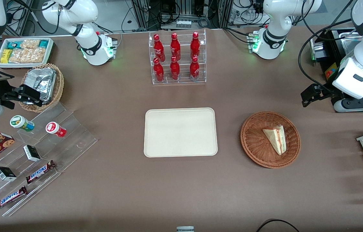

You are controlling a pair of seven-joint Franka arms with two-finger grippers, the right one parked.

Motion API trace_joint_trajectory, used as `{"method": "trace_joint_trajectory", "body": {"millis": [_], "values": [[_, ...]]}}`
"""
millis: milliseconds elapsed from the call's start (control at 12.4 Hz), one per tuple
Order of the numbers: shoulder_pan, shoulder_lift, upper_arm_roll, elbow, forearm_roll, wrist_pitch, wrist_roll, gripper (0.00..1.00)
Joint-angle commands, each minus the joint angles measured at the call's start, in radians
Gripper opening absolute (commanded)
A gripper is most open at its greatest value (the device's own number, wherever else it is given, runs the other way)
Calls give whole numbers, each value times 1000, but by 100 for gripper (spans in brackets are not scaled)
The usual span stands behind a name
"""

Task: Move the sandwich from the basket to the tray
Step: 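Move the left gripper over the wicker basket holding the sandwich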

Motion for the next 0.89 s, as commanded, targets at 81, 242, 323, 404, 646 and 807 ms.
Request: {"method": "trace_joint_trajectory", "body": {"millis": [81,242,323,404,646,807], "values": [[2,57,-3,10,22,-1,5,100],[0,94,-3,8,39,32,5,100],[-1,114,-3,8,39,54,5,100],[-1,126,-3,-4,39,84,5,100],[0,126,-3,-104,40,222,5,100],[-1,126,-3,-133,42,259,2,100]]}}
